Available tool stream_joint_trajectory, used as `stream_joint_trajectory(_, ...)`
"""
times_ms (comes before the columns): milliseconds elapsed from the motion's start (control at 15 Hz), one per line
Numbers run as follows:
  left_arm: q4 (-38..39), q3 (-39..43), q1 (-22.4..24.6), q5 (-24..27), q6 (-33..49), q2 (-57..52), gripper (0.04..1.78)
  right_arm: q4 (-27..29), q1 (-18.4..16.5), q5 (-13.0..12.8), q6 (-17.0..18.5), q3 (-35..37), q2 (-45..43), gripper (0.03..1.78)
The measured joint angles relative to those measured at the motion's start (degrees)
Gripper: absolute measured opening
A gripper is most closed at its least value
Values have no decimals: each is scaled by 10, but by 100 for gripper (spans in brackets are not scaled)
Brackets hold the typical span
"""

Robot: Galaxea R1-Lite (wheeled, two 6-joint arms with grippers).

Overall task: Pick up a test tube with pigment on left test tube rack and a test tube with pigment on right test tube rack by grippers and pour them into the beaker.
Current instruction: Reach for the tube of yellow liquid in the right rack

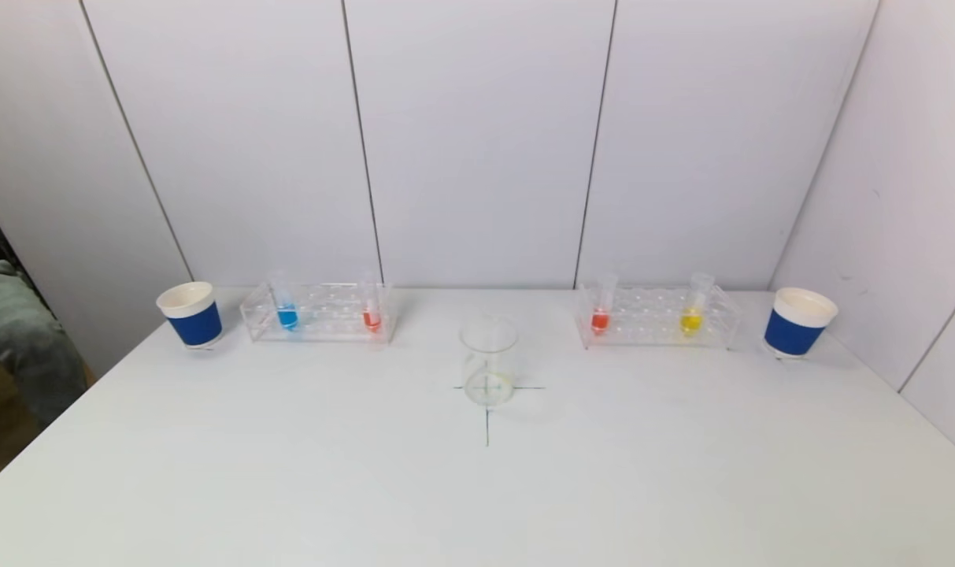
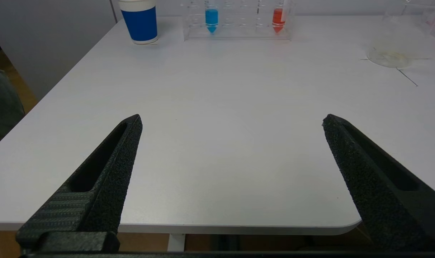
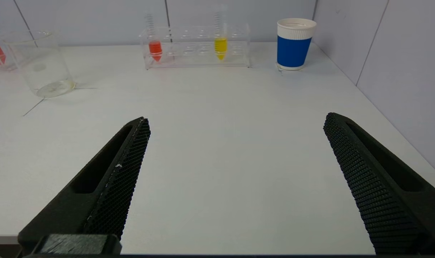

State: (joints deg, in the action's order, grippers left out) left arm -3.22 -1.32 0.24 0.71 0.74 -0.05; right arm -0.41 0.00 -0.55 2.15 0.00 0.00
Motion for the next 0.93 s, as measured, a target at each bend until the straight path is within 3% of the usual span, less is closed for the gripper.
stream_joint_trajectory(800,0,0,0,0,0,0,176,0,0,-1,1,0,0,176)
stream_joint_trajectory(933,0,0,0,0,0,0,176,-4,0,-11,-1,0,0,176)
